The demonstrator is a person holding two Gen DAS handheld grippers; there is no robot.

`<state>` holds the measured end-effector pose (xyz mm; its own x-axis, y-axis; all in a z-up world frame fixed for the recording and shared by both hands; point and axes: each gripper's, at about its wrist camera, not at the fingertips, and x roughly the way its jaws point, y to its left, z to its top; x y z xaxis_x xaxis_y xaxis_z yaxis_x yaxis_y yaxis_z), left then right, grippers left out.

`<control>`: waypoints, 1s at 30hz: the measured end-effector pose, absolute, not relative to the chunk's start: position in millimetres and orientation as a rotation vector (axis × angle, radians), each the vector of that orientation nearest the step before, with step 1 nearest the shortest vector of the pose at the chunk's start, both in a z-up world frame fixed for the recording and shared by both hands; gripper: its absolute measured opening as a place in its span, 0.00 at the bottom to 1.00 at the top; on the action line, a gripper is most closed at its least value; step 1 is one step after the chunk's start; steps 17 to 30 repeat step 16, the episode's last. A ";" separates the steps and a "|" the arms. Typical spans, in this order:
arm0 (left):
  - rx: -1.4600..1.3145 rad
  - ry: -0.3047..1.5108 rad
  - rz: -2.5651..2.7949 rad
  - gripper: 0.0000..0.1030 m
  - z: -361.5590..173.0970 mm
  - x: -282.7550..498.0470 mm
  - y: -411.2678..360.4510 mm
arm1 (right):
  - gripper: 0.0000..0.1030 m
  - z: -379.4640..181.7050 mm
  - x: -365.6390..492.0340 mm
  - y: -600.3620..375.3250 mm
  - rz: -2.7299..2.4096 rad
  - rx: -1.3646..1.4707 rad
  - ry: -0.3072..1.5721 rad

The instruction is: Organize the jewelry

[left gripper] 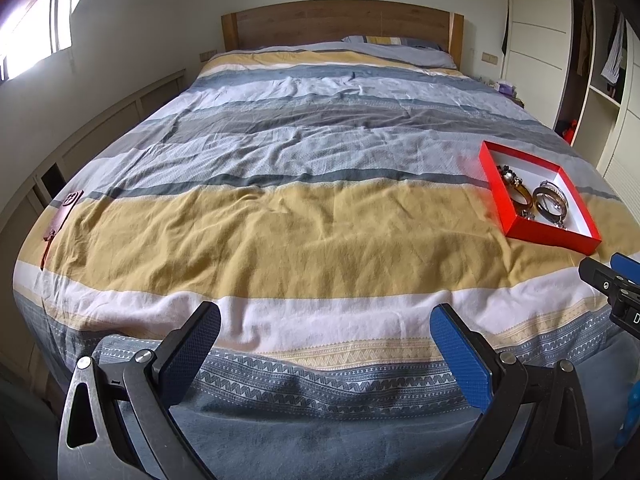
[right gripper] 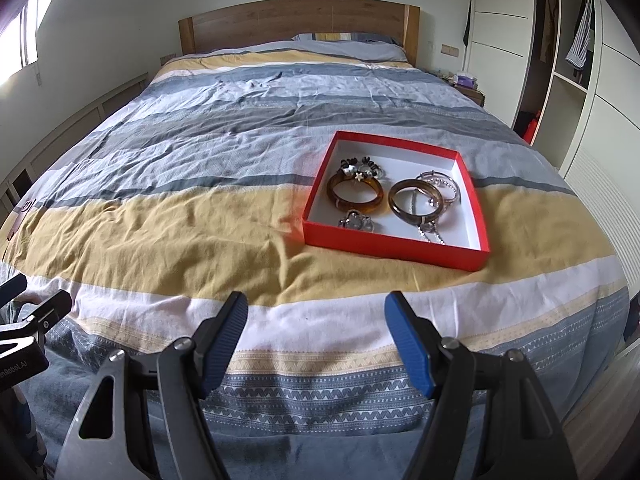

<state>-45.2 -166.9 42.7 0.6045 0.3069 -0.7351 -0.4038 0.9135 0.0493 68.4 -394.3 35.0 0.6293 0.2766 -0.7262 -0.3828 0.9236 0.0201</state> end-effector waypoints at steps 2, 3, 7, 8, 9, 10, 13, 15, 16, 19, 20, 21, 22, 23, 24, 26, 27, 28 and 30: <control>-0.127 0.827 0.412 1.00 41.4 -45.1 -166.7 | 0.67 33.6 69.3 -394.5 0.378 -0.142 0.810; -0.127 0.828 0.412 0.99 40.8 -45.0 -166.5 | 0.67 33.2 69.4 -394.4 0.377 -0.142 0.811; -0.126 0.830 0.415 0.99 39.6 -45.2 -166.0 | 0.67 31.0 70.2 -395.6 0.375 -0.142 0.816; -0.125 0.830 0.418 0.99 39.4 -45.3 -165.7 | 0.67 30.5 70.4 -395.7 0.374 -0.142 0.817; -0.124 0.830 0.420 0.99 39.1 -45.5 -165.4 | 0.67 30.0 70.9 -395.6 0.373 -0.141 0.819; -0.123 0.830 0.423 0.99 38.9 -45.5 -164.8 | 0.67 29.7 70.9 -395.8 0.373 -0.141 0.820; -0.126 0.834 0.427 0.99 38.1 -44.8 -163.2 | 0.67 29.7 70.9 -395.9 0.373 -0.142 0.820; -0.124 0.838 0.428 0.99 37.4 -44.4 -162.9 | 0.67 29.6 71.0 -396.0 0.373 -0.141 0.820; -0.123 0.839 0.428 0.99 37.2 -44.0 -162.8 | 0.67 29.7 70.9 -395.9 0.373 -0.142 0.819; -0.123 0.839 0.428 0.99 37.2 -44.0 -162.8 | 0.67 29.7 70.9 -395.9 0.373 -0.142 0.819; -0.123 0.839 0.428 0.99 37.2 -44.0 -162.8 | 0.67 29.7 70.9 -395.9 0.373 -0.142 0.819; -0.123 0.839 0.428 0.99 37.2 -44.0 -162.8 | 0.67 29.7 70.9 -395.9 0.373 -0.142 0.819; -0.123 0.839 0.428 0.99 37.2 -44.0 -162.8 | 0.67 29.7 70.9 -395.9 0.373 -0.142 0.819; -0.123 0.839 0.428 0.99 37.2 -44.0 -162.8 | 0.67 29.7 70.9 -395.9 0.373 -0.142 0.819; -0.123 0.839 0.428 0.99 37.2 -44.0 -162.8 | 0.67 29.7 70.9 -395.9 0.373 -0.142 0.819; -0.123 0.839 0.428 0.99 37.2 -44.0 -162.8 | 0.67 29.7 70.9 -395.9 0.373 -0.142 0.819; -0.123 0.839 0.428 0.99 37.2 -44.0 -162.8 | 0.67 29.7 70.9 -395.9 0.373 -0.142 0.819; -0.123 0.839 0.428 0.99 37.2 -44.0 -162.8 | 0.67 29.7 70.9 -395.9 0.373 -0.142 0.819; -0.123 0.839 0.428 0.99 37.2 -44.0 -162.8 | 0.67 29.7 70.9 -395.9 0.373 -0.142 0.819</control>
